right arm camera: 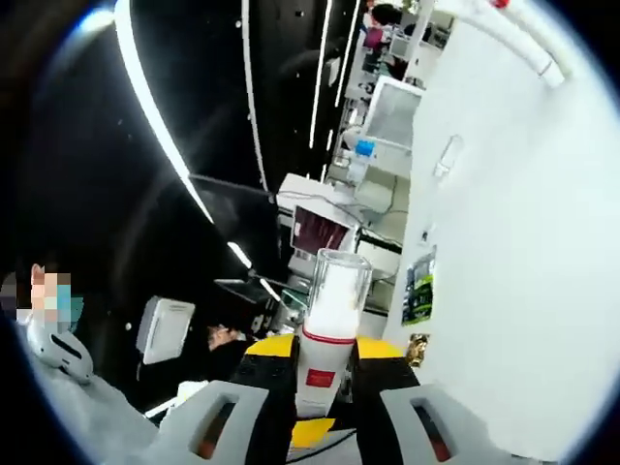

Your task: Arrange the skincare products in the storage area until every visible bottle or jar stands upright without overlapping.

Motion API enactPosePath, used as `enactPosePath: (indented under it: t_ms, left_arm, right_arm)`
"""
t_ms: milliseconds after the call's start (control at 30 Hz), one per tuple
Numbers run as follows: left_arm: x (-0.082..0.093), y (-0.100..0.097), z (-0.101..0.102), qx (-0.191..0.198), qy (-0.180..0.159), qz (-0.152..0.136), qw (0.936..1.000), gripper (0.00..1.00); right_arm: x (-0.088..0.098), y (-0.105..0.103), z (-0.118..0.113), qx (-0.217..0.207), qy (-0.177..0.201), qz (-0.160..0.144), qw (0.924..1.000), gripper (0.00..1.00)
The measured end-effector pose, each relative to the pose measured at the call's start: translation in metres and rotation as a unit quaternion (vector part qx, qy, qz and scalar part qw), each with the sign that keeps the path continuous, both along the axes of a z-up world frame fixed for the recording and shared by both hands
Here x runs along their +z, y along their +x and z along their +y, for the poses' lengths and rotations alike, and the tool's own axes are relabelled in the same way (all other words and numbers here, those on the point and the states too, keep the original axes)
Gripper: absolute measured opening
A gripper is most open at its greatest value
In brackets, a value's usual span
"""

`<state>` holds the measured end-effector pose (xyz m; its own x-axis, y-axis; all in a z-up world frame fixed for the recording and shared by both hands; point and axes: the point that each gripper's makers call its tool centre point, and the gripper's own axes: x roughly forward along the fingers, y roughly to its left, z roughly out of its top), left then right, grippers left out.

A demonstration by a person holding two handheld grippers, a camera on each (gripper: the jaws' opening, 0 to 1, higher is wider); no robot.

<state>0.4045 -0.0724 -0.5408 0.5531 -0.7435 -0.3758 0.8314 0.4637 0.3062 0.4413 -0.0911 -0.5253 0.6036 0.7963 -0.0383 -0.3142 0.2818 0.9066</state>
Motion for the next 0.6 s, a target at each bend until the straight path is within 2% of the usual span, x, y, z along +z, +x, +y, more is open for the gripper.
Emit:
enactPosePath:
  t_ms: [167,267,333,433,533,600]
  left_arm:
    - [-0.010,-0.003,0.000,-0.004,0.024,0.012,0.9996,0.21]
    - [-0.016,-0.004,0.001,-0.005,0.038,0.018,0.9991,0.17]
    - [-0.016,-0.005,0.001,-0.006,0.041,0.018,0.9990,0.17]
    - [-0.018,-0.005,0.001,-0.006,0.045,0.019,0.9988,0.16]
    - [-0.020,-0.004,0.002,-0.005,0.051,0.018,0.9985,0.15]
    - [-0.021,-0.005,0.002,-0.006,0.053,0.020,0.9984,0.14]
  right_arm:
    - [0.008,0.005,-0.005,0.006,-0.077,-0.049,0.9958,0.12]
    - [0.010,0.011,-0.011,0.006,-0.114,-0.065,0.9913,0.12]
    - [0.010,0.015,-0.014,0.008,-0.157,-0.086,0.9838,0.12]
    - [0.014,0.018,-0.014,0.008,-0.188,-0.102,0.9768,0.12]
    - [0.013,0.023,-0.017,0.014,-0.232,-0.130,0.9639,0.12]
    - [0.016,0.026,-0.017,0.013,-0.242,-0.138,0.9604,0.12]
